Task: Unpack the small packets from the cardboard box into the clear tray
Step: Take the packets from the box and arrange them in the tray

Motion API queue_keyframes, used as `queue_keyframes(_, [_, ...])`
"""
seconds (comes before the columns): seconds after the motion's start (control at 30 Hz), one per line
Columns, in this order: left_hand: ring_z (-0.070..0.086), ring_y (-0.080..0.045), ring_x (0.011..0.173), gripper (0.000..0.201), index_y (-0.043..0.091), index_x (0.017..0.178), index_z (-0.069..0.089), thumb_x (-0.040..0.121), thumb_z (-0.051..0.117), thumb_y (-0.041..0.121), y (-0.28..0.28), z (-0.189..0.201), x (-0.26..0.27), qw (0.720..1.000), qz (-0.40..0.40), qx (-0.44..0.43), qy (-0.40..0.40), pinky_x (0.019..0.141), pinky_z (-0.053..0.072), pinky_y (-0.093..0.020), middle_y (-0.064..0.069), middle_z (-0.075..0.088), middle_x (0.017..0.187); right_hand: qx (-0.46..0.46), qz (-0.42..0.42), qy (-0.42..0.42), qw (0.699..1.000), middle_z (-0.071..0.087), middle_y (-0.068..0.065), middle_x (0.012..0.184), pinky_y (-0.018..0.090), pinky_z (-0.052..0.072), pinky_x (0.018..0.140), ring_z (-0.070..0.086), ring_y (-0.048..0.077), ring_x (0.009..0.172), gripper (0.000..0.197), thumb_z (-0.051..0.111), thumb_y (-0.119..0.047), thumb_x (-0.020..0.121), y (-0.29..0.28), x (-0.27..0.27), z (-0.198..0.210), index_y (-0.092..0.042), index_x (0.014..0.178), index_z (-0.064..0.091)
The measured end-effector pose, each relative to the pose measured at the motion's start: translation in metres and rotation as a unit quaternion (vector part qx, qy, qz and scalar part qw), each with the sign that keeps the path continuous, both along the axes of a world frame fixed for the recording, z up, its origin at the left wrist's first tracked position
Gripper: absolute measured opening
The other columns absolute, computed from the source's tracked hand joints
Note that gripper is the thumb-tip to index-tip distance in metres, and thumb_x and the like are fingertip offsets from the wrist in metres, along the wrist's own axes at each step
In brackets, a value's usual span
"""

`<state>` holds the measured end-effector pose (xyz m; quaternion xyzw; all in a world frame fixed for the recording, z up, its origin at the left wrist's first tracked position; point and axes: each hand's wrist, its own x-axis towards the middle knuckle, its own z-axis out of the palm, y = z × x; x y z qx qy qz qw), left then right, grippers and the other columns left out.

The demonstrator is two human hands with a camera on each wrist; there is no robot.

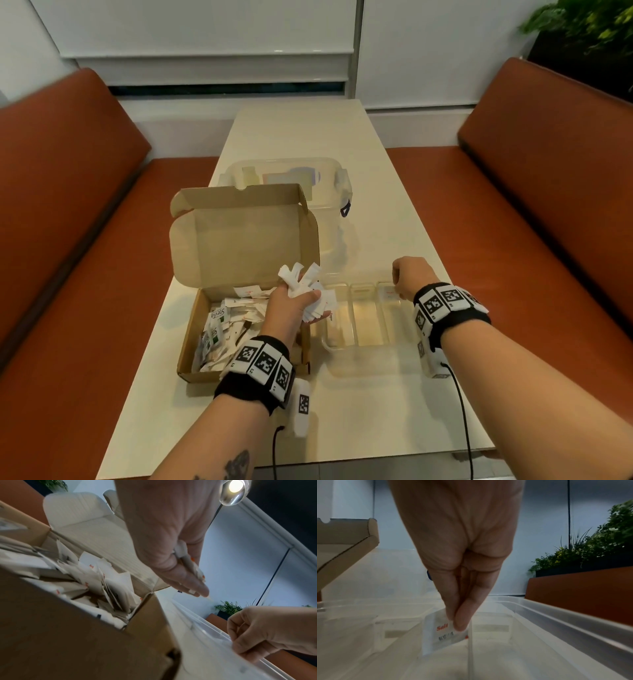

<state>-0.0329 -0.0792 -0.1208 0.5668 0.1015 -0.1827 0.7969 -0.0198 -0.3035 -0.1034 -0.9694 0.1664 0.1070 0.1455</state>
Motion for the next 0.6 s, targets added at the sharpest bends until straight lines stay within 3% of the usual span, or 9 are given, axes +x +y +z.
queue_keyframes(0.07, [0.063,-0.033,0.105,0.049,0.007,0.134,0.046,0.088,0.057,-0.007,0.001,0.000,0.002,1.000,-0.005,0.005,-0.001,0.064,0.061,-0.039,-0.016,0.058,0.127,0.012,0.008,0.010,1.000,0.063,0.016,0.099,0.033,0.051,0.079,0.064,0.031,0.096,0.028,0.041,0.013,0.084,0.000,0.000,-0.001,-0.010,0.071,0.050])
queue_keyframes(0.17, [0.065,-0.030,0.100,0.049,0.010,0.132,0.047,0.087,0.058,-0.007,0.001,-0.001,0.004,1.000,-0.010,0.006,-0.003,0.067,0.061,-0.041,-0.012,0.061,0.121,0.017,0.021,0.063,0.998,0.065,0.014,0.109,0.031,0.053,0.087,0.064,0.029,0.101,0.026,0.051,0.013,0.083,0.000,-0.002,0.001,-0.005,0.093,0.067])
queue_keyframes(0.23, [0.065,-0.029,0.098,0.047,0.009,0.130,0.048,0.087,0.059,-0.006,0.001,-0.001,0.006,1.000,-0.017,0.008,-0.006,0.066,0.061,-0.041,-0.011,0.062,0.116,0.016,0.030,0.094,0.995,0.065,0.012,0.115,0.031,0.051,0.093,0.063,0.026,0.105,0.029,0.060,0.010,0.082,-0.002,-0.003,0.004,-0.005,0.105,0.070])
queue_keyframes(0.33, [0.065,-0.028,0.096,0.047,0.008,0.129,0.050,0.086,0.060,-0.006,-0.001,-0.003,0.005,0.999,-0.031,0.014,-0.007,0.066,0.061,-0.041,-0.010,0.063,0.112,0.019,0.027,0.114,0.993,0.065,0.014,0.118,0.030,0.049,0.095,0.063,0.024,0.102,0.029,0.058,0.001,0.088,0.000,-0.003,0.010,-0.004,0.115,0.066])
queue_keyframes(0.6, [0.064,-0.025,0.091,0.039,0.017,0.116,0.052,0.086,0.061,-0.007,0.000,-0.007,0.002,0.998,-0.052,0.019,-0.007,0.059,0.060,-0.036,-0.004,0.062,0.104,0.004,0.017,0.160,0.987,0.056,0.020,0.129,0.036,0.044,0.101,0.054,0.031,0.120,0.034,0.048,-0.012,0.097,0.010,-0.002,0.012,0.004,0.127,0.053])
